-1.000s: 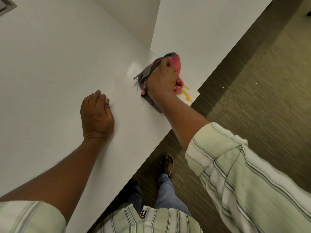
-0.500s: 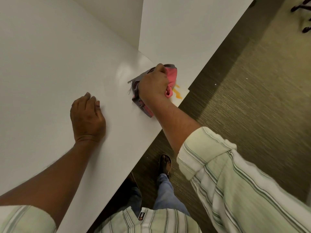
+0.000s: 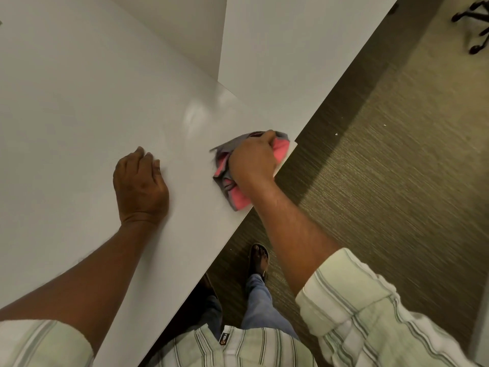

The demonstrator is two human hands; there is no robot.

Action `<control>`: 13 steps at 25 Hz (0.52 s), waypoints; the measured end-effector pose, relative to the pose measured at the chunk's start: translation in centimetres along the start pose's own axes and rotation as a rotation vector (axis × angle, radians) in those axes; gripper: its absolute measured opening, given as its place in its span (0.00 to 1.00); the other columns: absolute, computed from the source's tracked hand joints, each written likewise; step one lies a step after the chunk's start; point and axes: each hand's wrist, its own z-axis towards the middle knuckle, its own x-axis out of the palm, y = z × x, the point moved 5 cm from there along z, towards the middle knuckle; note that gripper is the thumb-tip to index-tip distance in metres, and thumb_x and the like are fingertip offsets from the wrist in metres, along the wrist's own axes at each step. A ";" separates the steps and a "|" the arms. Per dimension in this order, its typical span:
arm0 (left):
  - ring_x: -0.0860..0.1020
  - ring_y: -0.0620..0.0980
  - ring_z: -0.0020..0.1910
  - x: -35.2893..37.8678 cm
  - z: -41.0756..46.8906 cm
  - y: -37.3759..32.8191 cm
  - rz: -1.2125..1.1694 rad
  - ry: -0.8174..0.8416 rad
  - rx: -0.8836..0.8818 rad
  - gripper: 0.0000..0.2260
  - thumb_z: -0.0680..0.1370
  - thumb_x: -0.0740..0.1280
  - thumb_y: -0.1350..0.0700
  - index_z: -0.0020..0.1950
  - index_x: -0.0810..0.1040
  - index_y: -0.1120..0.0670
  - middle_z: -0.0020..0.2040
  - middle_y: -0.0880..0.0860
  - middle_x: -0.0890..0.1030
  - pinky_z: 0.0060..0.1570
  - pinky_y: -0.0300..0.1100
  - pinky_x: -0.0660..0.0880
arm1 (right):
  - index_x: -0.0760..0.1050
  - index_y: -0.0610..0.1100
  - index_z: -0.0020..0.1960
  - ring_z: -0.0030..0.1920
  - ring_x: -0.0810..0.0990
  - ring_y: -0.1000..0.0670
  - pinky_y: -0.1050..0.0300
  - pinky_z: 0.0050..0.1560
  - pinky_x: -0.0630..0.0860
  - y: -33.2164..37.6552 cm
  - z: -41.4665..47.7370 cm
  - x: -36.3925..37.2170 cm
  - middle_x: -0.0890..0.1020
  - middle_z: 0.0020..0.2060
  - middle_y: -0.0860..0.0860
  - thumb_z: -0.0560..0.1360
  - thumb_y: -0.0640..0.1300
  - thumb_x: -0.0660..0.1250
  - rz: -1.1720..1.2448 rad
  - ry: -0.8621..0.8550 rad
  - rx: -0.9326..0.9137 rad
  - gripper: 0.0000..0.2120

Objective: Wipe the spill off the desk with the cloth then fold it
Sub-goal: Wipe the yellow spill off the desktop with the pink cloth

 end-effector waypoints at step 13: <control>0.75 0.65 0.55 0.0 0.0 0.0 0.012 -0.007 0.008 0.13 0.80 0.57 0.58 0.53 0.78 0.65 0.58 0.64 0.79 0.57 0.54 0.69 | 0.69 0.34 0.63 0.56 0.74 0.39 0.48 0.48 0.75 -5.1 -0.6 3.0 0.69 0.63 0.38 0.77 0.42 0.56 0.439 -0.242 0.262 0.18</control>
